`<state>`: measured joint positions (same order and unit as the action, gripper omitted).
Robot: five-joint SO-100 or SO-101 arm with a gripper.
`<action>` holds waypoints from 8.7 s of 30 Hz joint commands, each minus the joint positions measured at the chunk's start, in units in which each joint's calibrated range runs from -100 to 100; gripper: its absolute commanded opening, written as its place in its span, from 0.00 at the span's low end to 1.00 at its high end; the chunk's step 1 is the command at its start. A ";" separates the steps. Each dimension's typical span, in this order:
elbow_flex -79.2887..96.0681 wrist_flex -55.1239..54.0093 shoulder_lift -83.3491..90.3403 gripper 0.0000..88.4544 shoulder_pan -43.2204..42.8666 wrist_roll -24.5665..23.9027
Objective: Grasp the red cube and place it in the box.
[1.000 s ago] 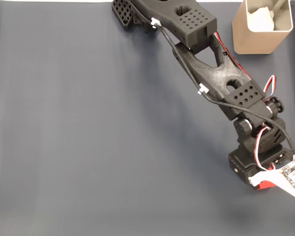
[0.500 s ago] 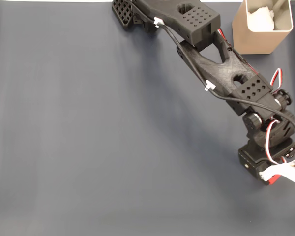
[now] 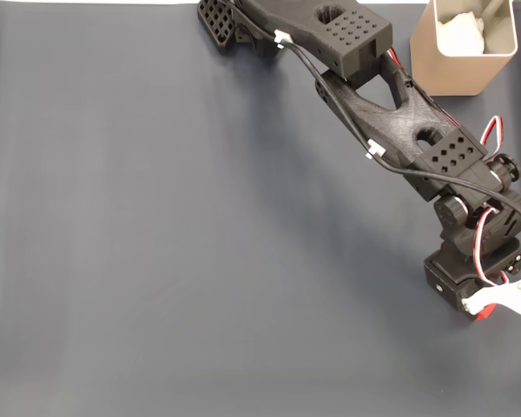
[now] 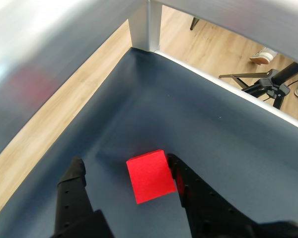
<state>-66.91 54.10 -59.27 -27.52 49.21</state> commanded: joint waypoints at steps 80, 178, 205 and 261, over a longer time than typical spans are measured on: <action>43.09 0.66 39.77 0.03 0.89 5.42; 98.75 3.61 98.01 0.00 -36.54 7.72; 99.57 2.30 98.53 0.08 -36.82 5.91; 101.12 -0.08 100.86 0.15 -33.49 4.54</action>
<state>34.81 54.97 39.38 -63.13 54.19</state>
